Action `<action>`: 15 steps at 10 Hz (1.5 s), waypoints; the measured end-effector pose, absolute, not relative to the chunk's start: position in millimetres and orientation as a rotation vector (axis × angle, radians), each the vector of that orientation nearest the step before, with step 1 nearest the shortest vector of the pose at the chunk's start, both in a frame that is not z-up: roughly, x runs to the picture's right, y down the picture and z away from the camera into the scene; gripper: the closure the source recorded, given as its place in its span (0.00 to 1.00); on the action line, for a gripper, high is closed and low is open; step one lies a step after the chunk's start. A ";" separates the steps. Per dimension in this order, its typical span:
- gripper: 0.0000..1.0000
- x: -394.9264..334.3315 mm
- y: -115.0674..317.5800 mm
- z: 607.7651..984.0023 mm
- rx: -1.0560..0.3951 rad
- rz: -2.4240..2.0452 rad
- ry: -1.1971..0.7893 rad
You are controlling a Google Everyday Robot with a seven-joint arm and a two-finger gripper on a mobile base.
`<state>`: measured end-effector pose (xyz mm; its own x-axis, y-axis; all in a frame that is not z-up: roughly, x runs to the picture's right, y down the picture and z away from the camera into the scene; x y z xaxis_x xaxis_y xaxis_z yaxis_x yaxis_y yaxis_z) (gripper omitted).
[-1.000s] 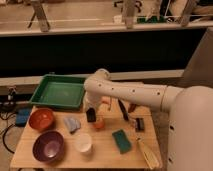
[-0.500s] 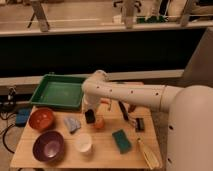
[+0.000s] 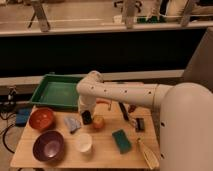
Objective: Place eraser in table surface
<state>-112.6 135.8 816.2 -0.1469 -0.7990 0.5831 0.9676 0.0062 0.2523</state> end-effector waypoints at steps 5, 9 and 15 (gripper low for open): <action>1.00 -121.8 150.6 829.7 -0.356 -1.651 -0.698; 0.94 -126.3 155.4 835.4 -0.385 -1.660 -0.702; 0.34 -119.0 154.3 840.4 -0.390 -1.604 -0.720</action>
